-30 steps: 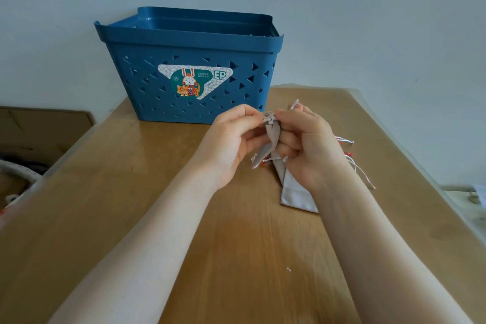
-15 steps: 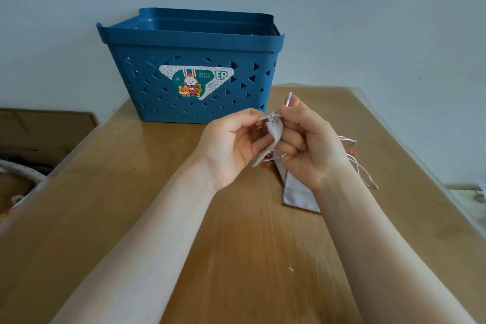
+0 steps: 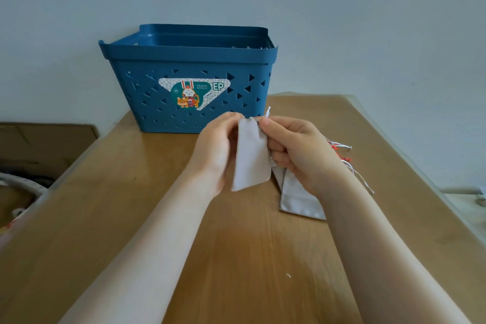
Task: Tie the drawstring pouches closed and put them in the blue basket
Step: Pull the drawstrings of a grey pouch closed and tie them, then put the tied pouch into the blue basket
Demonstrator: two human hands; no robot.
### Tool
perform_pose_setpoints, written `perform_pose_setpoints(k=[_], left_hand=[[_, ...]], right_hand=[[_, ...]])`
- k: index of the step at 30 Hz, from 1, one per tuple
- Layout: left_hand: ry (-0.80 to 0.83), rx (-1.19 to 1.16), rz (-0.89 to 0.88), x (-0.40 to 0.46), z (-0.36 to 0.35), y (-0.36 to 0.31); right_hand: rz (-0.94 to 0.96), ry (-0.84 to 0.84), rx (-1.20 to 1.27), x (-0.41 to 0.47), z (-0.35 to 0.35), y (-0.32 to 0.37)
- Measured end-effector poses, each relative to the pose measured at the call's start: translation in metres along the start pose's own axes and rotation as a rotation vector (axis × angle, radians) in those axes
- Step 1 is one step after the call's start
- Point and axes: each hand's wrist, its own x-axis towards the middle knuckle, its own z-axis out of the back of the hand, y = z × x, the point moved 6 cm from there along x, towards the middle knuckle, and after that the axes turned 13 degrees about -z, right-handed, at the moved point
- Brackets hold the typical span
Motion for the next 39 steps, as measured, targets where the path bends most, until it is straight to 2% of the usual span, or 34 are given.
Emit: perform_pose_setpoints(k=[4,8,10,12,14,19,26,30,36,39], left_hand=[[-0.024,0.202,-0.139,-0.005,-0.003,-0.019],[-0.039,0.369,-0.26,-0.011,-0.002,-0.027],[0.01,0.384,-0.338,-0.019,-0.007,-0.031],[0.147,0.495,-0.475,-0.027,-0.017,-0.039],[0.251,0.596,-0.54,-0.028,-0.022,-0.042],[0.203,0.606,-0.584,-0.014,-0.023,-0.05],[-0.038,0.344,-0.357,0.047,-0.01,-0.049],[-0.142,0.176,-0.293,0.099,-0.011,-0.067],[-0.142,0.145,-0.061,0.144,-0.015,-0.067],[-0.155,0.182,-0.043,0.15,-0.017,-0.066]], right_hand=[[0.032,-0.036,-0.016,-0.007,0.0,0.01],[0.088,-0.206,-0.121,-0.014,0.012,0.021],[0.109,-0.237,-0.144,-0.016,0.017,0.025],[0.14,-0.222,-0.123,-0.019,0.017,0.031],[0.159,-0.252,-0.128,-0.019,0.016,0.038],[0.205,-0.303,-0.163,-0.007,0.012,0.06],[0.149,-0.333,-0.147,0.029,0.024,0.071],[0.045,-0.247,-0.217,0.05,0.028,0.061],[-0.046,-0.214,-0.234,0.075,0.037,0.049],[-0.084,-0.21,-0.236,0.082,0.039,0.043]])
